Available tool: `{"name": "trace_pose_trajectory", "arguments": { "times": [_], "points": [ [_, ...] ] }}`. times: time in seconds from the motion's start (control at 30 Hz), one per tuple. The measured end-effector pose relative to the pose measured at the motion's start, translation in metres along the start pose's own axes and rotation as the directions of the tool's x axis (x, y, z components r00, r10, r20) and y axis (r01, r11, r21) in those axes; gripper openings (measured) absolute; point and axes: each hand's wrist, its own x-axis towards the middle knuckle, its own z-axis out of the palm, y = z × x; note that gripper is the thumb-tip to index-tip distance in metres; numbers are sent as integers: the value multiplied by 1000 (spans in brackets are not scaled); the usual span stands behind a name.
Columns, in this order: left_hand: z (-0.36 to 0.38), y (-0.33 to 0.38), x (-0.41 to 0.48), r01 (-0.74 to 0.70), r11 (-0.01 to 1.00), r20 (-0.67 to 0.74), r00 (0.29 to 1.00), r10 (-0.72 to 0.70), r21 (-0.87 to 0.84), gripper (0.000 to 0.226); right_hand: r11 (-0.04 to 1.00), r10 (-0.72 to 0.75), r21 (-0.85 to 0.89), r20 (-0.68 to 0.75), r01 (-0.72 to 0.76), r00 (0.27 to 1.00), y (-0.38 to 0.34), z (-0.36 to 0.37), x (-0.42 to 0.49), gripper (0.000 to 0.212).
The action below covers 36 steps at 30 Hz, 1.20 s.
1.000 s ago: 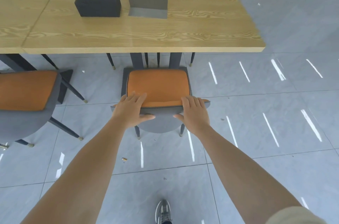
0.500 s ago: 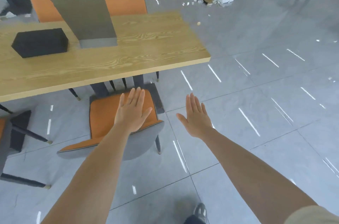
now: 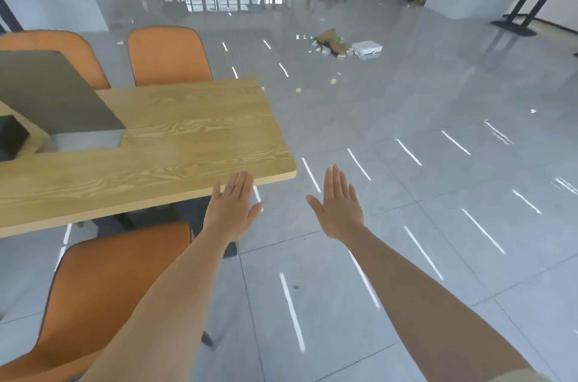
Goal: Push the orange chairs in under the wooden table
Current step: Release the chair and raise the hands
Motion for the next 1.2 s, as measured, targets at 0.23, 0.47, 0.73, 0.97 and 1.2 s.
{"name": "trace_pose_trajectory", "arguments": {
  "times": [0.23,0.47,0.73,0.97,1.2],
  "points": [
    [-7,37,132,42,999,-20,999,-43,-17,65,998,-62,5,-26,62,998,68,-33,121,73],
    [-12,56,307,135,986,-29,990,-139,-92,63,983,-152,-102,34,154,988,121,-61,292,72],
    [-27,50,455,258,964,-42,964,-261,-70,65,935,-337,-100,41,339,941,146,-95,464,71],
    [-23,48,567,463,886,-45,885,-464,-16,65,849,-513,-70,124,524,849,169,-89,621,81],
    [-37,45,650,678,734,-1,734,-679,-43,64,722,-681,-59,117,689,723,160,-112,770,73]
  ]
}}
